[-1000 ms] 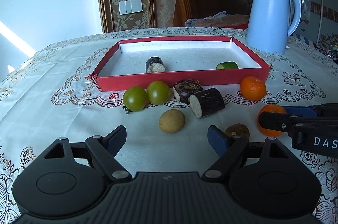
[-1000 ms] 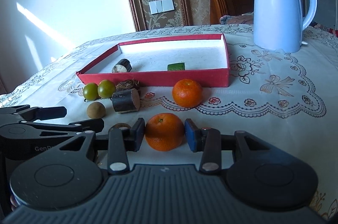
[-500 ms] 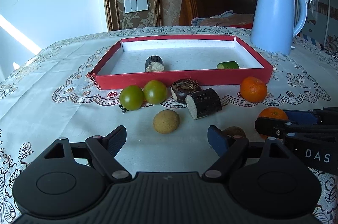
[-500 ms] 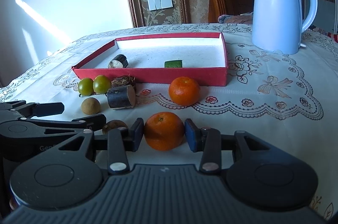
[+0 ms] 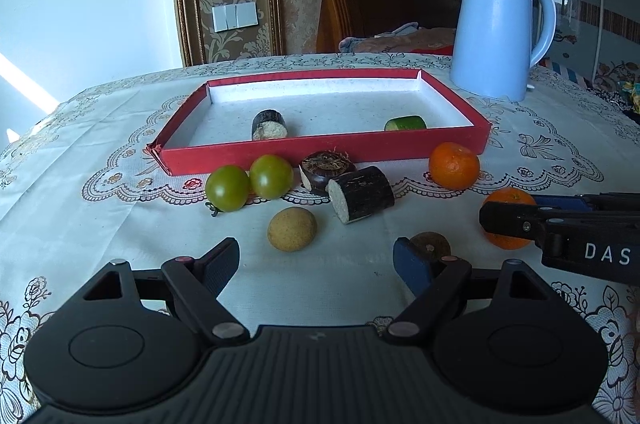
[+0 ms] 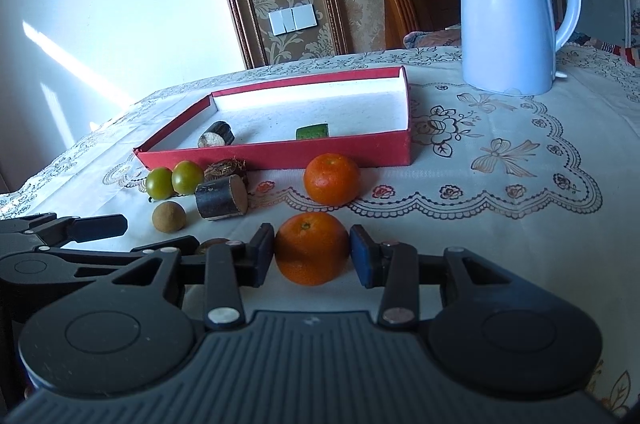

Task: Organize fruits
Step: 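Reach and grasp a brown kiwi with the left tool while the right tool holds the orange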

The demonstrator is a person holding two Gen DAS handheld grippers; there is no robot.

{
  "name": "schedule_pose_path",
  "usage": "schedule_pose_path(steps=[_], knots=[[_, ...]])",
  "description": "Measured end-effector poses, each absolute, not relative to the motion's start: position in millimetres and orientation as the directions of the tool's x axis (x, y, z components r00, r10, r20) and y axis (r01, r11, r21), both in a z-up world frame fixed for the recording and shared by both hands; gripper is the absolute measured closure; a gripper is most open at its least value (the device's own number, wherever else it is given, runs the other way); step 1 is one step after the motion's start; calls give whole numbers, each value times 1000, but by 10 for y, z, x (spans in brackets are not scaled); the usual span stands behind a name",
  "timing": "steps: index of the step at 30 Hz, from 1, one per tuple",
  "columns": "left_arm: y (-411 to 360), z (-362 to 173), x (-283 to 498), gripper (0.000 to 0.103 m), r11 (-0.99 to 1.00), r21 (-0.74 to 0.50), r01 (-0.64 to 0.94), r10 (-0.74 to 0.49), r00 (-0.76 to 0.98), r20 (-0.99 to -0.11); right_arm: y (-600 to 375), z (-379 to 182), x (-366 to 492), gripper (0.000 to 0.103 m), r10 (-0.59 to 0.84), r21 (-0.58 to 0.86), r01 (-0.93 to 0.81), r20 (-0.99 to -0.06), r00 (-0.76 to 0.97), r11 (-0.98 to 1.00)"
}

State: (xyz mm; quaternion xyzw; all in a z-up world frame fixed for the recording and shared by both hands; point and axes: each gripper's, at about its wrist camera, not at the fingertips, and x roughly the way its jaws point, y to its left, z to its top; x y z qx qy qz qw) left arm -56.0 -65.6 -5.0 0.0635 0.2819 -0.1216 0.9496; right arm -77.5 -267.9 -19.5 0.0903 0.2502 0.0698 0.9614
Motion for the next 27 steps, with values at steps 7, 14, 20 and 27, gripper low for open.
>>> schedule_pose_path(steps=[7, 14, 20, 27], knots=[[-662, -36, -589, 19, 964, 58, 260, -188, 818, -544, -2797, -229, -773, 64, 213, 284, -87, -450, 867, 955], [-637, 28, -717, 19, 955, 22, 294, -241, 822, -517, -2852, -258, -762, 64, 229, 323, -83, -447, 865, 943], [-860, 16, -697, 19, 934, 50, 353, -276, 806, -524, -2898, -268, -783, 64, 208, 340, -52, -442, 873, 939], [-983, -55, -549, 19, 935, 28, 352, -275, 776, -568, -2921, -282, -773, 64, 199, 350, -34, -447, 872, 936]])
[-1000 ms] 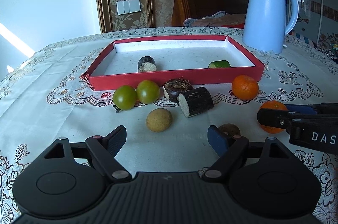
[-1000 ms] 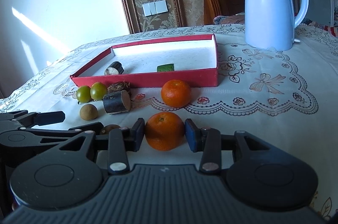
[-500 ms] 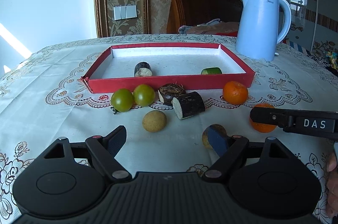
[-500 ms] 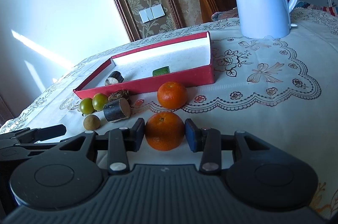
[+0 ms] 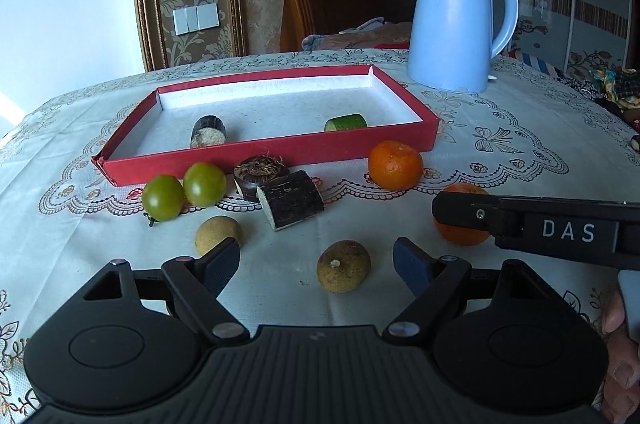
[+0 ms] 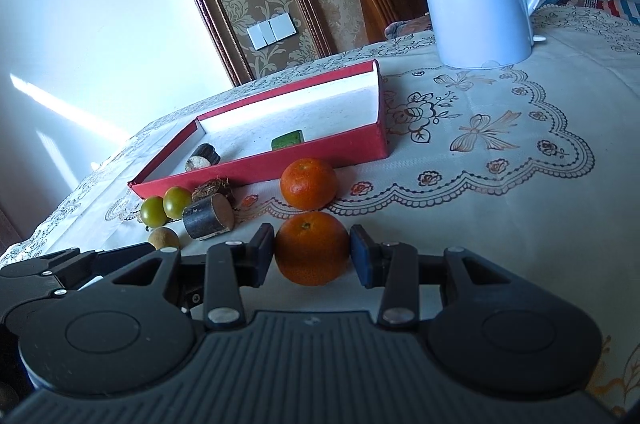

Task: Organize fruits
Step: 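Reach and grasp a brown kiwi with the left tool while the right tool holds the orange, then carry the kiwi and the orange over the red tray with both tools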

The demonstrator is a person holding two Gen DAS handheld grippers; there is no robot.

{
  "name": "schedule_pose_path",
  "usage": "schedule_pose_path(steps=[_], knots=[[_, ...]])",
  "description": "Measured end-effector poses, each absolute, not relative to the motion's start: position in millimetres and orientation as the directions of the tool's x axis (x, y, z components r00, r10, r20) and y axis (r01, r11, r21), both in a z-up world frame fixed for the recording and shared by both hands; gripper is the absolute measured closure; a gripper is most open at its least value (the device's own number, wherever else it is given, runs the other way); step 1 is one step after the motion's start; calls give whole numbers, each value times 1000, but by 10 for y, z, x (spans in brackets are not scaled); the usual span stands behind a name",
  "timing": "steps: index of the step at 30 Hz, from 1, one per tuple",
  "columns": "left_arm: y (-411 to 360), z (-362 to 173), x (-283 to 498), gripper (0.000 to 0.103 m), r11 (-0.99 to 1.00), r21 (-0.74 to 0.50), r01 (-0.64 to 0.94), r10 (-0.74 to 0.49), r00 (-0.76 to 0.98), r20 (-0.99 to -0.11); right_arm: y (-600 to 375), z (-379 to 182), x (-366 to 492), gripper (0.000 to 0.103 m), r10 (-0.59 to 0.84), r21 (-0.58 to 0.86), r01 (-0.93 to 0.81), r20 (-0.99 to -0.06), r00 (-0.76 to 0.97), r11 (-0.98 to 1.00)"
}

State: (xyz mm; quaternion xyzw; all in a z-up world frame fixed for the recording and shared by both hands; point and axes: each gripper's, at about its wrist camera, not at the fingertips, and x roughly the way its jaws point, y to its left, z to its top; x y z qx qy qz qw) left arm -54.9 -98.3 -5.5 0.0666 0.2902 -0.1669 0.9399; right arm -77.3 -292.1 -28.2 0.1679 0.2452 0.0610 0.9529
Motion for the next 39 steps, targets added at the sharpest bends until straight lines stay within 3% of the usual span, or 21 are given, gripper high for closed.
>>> schedule_pose_path(steps=[4, 8, 16, 19, 39], knots=[[-999, -80, -519, 19, 935, 15, 354, -281, 768, -575, -2935, -286, -768, 64, 199, 358, -28, -450, 870, 933], [-1045, -113, -492, 52, 925, 14, 380, -296, 743, -601, -2936, -291, -758, 64, 197, 358, -25, -453, 870, 933], [-1051, -112, -506, 71, 918, 2, 397, -317, 738, -595, -2928, -292, -747, 64, 199, 355, -27, -457, 867, 935], [-1045, -109, -505, 75, 916, -6, 401, -325, 735, -595, -2918, -289, -739, 64, 198, 350, -28, -462, 864, 936], [-720, 57, -424, 75, 955, -86, 285, -286, 796, -533, -2504, -19, -553, 64, 172, 220, -78, -448, 877, 972]])
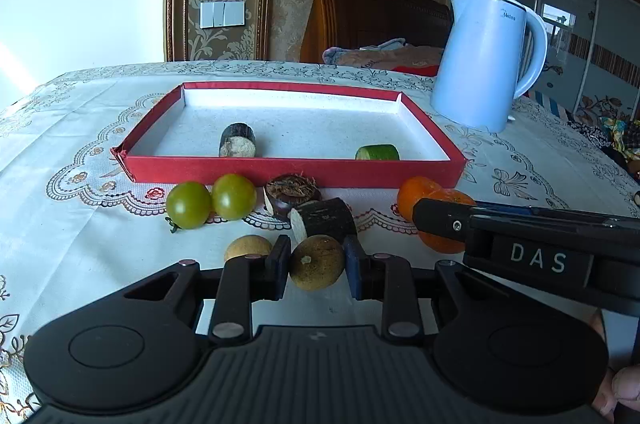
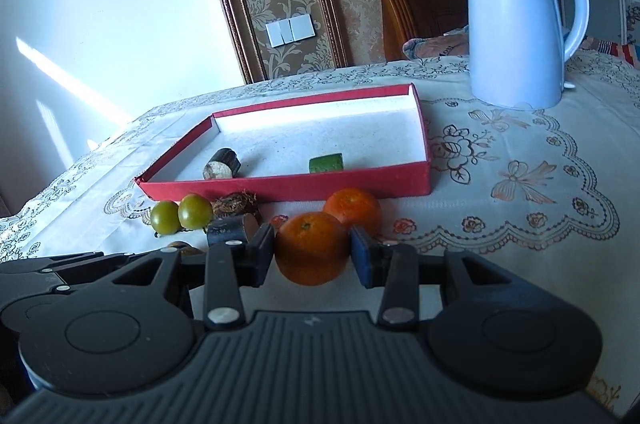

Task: Organize fruits
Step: 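Carry the kiwi and the orange over the red tray with both tools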

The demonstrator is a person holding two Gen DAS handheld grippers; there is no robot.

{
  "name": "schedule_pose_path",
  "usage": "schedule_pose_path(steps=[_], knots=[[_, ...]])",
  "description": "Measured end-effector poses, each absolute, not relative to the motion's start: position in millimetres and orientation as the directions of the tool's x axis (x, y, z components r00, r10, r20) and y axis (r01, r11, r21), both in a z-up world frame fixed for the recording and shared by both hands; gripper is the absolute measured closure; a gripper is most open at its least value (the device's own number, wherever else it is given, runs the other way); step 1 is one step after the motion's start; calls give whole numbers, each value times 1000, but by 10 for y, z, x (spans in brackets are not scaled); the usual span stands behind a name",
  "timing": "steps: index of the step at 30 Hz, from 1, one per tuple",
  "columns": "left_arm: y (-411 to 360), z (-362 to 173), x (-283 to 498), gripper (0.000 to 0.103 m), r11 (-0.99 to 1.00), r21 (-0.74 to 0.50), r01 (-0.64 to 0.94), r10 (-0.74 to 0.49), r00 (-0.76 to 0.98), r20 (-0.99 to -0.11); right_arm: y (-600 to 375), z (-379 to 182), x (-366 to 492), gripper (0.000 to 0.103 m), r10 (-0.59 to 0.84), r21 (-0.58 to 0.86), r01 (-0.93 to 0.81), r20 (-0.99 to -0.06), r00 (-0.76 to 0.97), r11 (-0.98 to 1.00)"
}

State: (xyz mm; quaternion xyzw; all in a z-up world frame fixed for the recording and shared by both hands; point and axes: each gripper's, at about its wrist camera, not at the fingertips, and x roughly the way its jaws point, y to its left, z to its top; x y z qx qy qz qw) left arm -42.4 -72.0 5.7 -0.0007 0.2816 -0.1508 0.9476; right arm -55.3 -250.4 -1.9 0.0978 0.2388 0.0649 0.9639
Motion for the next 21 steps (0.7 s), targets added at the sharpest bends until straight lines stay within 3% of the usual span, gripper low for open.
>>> schedule_pose_path(steps=[12, 21], knots=[[-583, 320, -50, 75, 983, -52, 175, -180, 873, -454, -2270, 375, -158, 64, 134, 148, -84, -369, 920, 985], [-461, 385, 458, 75, 995, -53, 88, -102, 893, -438, -2322, 248, 324, 64, 126, 151, -65, -439, 890, 986]])
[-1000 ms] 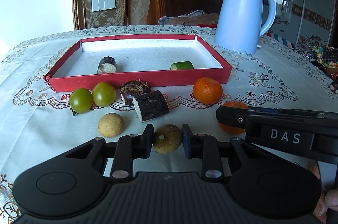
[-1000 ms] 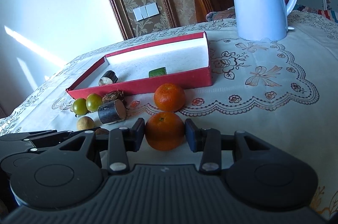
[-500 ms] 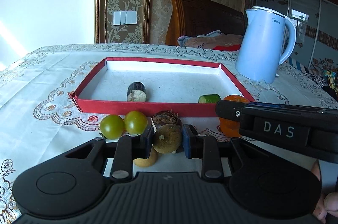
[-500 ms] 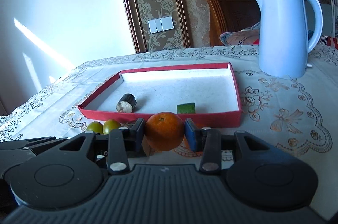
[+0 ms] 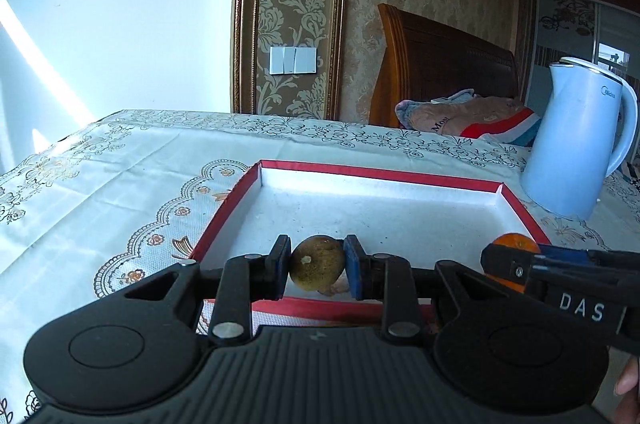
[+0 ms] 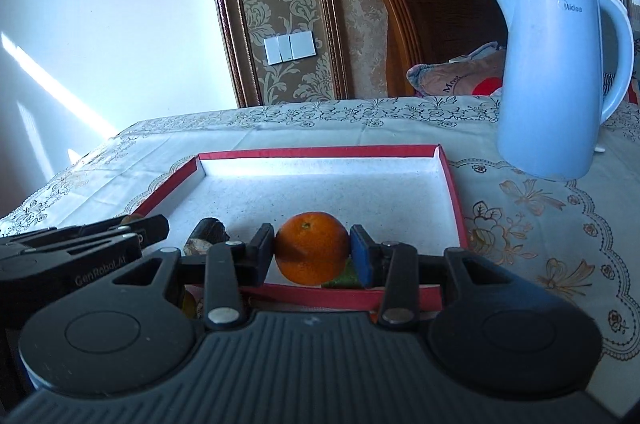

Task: Organize fruits
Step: 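Carry the kiwi and the orange over the red tray with both tools, then lower the kiwi into the tray with the left tool while the right tool holds the orange above it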

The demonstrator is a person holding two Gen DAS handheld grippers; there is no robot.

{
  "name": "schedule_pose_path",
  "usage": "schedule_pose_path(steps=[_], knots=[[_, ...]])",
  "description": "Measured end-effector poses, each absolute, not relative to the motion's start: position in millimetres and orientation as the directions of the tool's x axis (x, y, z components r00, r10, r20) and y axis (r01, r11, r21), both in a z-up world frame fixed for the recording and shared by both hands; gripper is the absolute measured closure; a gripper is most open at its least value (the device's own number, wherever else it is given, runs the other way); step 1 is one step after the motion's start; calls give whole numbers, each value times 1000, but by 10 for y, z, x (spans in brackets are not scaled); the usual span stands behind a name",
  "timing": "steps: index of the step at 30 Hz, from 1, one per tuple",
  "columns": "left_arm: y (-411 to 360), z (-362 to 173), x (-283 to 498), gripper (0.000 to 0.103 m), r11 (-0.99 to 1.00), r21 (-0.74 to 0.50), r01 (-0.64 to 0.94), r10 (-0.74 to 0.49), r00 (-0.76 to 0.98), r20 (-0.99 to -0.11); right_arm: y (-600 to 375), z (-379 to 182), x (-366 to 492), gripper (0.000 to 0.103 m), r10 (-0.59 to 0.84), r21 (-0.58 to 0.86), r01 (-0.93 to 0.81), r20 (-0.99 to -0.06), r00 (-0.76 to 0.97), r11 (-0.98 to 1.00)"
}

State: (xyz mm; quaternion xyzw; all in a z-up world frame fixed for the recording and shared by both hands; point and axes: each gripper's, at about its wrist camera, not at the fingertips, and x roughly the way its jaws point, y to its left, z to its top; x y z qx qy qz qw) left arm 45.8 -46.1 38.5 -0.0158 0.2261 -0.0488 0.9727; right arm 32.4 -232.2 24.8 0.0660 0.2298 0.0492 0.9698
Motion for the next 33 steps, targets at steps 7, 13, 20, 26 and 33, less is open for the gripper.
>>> schedule_pose_path(steps=[7, 13, 20, 26, 33], knots=[[-574, 377, 588, 75, 995, -39, 97, -104, 893, -437, -2220, 155, 490, 64, 138, 128, -88, -462, 876, 988], [-666, 328, 642, 75, 996, -18, 92, -90, 890, -446, -2216, 133, 589, 64, 126, 122, -77, -469, 874, 990], [-663, 253, 712, 75, 997, -4, 77, -70, 887, -456, -2204, 118, 629, 64, 127, 117, -81, -465, 876, 990], [-646, 223, 744, 75, 998, 2, 67, -58, 888, -457, -2195, 104, 644, 64, 132, 122, -84, -460, 878, 989], [-648, 175, 769, 75, 998, 19, 55, -40, 882, -470, -2176, 73, 684, 64, 137, 120, -91, -473, 870, 989]])
